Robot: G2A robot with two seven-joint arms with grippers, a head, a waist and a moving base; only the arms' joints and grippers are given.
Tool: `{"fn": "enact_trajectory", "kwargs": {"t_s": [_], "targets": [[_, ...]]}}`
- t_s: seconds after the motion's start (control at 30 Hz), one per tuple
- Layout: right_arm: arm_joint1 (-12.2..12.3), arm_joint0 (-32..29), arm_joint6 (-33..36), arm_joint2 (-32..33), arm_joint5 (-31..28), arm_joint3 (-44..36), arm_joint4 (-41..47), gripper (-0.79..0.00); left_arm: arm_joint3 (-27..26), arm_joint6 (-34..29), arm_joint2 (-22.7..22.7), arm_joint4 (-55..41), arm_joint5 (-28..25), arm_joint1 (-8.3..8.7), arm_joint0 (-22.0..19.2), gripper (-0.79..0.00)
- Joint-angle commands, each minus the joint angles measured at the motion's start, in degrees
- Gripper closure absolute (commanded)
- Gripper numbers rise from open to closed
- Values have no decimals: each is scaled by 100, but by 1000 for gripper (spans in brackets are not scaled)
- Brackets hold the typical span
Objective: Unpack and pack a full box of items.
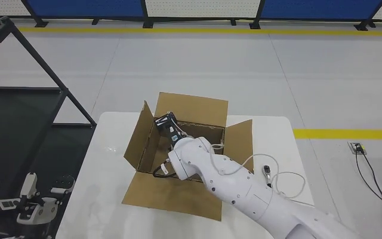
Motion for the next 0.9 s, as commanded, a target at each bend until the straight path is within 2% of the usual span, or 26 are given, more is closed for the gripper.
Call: {"fn": "enact_trajectory", "kwargs": {"t_s": [0.0, 0.4, 0.53, 0.67, 0.87], "targets": [[0, 0, 0, 0, 0, 1, 0, 0, 0, 0, 0, 0, 0, 0, 0, -785], [0, 0, 0, 0, 0, 1, 0, 0, 0, 0, 0, 0, 0, 0, 0, -785], [-15, -168, -83, 33, -177, 202, -68, 0, 0, 0, 0, 0, 0, 0, 0, -785], [-131, -203, -28, -26, -360, 573, -70, 0, 0, 0, 0, 0, 0, 0, 0, -785], [-440, -50, -21, -137, -801, 1474, 163, 0, 0, 0, 0, 0, 0, 0, 0, -785]]}}
